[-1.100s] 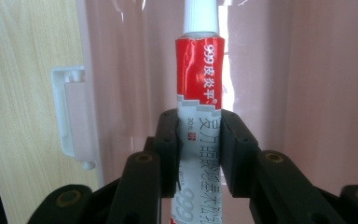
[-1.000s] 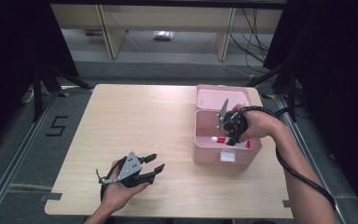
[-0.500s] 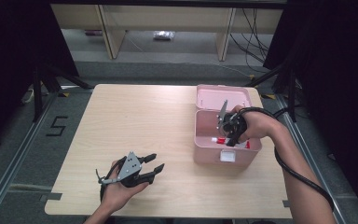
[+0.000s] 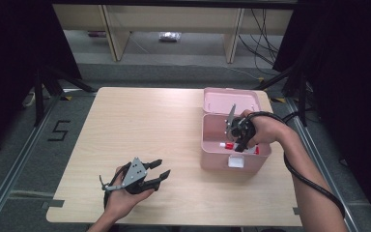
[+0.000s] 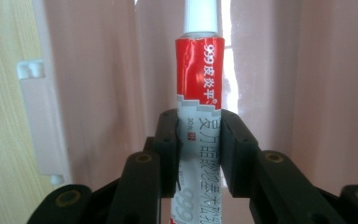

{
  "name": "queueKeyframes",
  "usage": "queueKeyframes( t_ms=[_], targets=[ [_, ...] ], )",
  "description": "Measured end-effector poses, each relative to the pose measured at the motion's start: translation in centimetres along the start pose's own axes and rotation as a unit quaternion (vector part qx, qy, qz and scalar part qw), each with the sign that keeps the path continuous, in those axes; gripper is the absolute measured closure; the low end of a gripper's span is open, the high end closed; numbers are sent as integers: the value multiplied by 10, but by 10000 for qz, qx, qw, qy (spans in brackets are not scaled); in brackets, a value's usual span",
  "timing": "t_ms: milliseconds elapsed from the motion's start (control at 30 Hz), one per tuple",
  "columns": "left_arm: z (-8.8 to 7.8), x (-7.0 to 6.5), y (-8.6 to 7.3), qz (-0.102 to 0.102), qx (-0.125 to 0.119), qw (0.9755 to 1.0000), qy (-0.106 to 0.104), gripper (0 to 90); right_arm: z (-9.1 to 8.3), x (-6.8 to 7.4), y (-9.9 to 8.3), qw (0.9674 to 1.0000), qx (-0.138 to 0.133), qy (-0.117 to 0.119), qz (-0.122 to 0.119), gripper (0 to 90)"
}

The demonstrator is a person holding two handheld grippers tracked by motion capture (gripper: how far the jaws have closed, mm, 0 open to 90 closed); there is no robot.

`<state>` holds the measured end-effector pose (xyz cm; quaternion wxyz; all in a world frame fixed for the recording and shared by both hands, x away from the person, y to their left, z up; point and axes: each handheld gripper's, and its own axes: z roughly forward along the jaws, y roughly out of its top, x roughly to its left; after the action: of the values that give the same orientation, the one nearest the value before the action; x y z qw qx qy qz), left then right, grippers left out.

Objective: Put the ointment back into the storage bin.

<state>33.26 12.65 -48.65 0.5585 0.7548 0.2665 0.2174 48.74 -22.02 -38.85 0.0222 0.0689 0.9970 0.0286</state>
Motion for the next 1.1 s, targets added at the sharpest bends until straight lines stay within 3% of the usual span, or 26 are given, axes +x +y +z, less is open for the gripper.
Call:
queueKeyframes(
  t_ms=[133, 233, 300, 367, 433, 567, 633, 667, 700, 767, 867, 933, 1000, 1067, 1100],
  targets=[
    [0, 0, 1, 15, 15, 10000, 2, 510, 2, 0, -1, 10000, 9, -2, 46, 717],
    [0, 0, 0, 10, 14, 10000, 3, 510, 4, -4, -1, 9998, -38, -45, -172, 717],
    [0, 0, 0, 3, 14, 10000, -1, 510, 4, -2, -1, 10000, -32, 19, -46, 717],
    [0, -1, 0, -4, 16, 10000, -6, 510, 6, -5, -2, 9997, -46, -42, -230, 717],
    [0, -1, 0, -2, 14, 10000, -13, 510, 5, -3, -1, 10000, 7, 22, -26, 716],
    [0, -1, 0, 12, 18, 10000, -14, 510, 7, -4, -1, 9999, -31, 26, -112, 716],
    [0, -1, 0, 3, 24, 10000, -10, 510, 6, -1, -1, 9997, 103, 13, 201, 716],
    [0, -1, 0, -1, 21, 10000, -8, 510, 6, -1, -1, 9998, 89, -2, 202, 716],
    [0, -1, 0, 1, 23, 10000, -10, 510, 7, -3, -1, 10000, -4, 2, -10, 716],
    [0, -1, 0, 4, 23, 10000, -9, 510, 8, -5, -1, 10000, 0, 5, -61, 716],
    [0, -1, 0, -5, 12, 10000, -12, 510, 9, -4, -2, 10000, 12, 61, -27, 716],
    [0, -1, 0, 12, 44, 10000, 0, 510, 9, -2, -2, 9998, 109, 59, 143, 716],
    [0, -1, 0, 3, 28, 10000, -10, 510, 11, -6, -3, 9999, -7, 52, -157, 716],
    [0, -1, 0, 13, 28, 10000, -11, 510, 9, -2, -2, 9997, 127, 53, 186, 716],
    [0, -1, 0, 7, 28, 10000, -8, 510, 9, -2, -2, 9998, 122, 49, 178, 716]
  ],
)
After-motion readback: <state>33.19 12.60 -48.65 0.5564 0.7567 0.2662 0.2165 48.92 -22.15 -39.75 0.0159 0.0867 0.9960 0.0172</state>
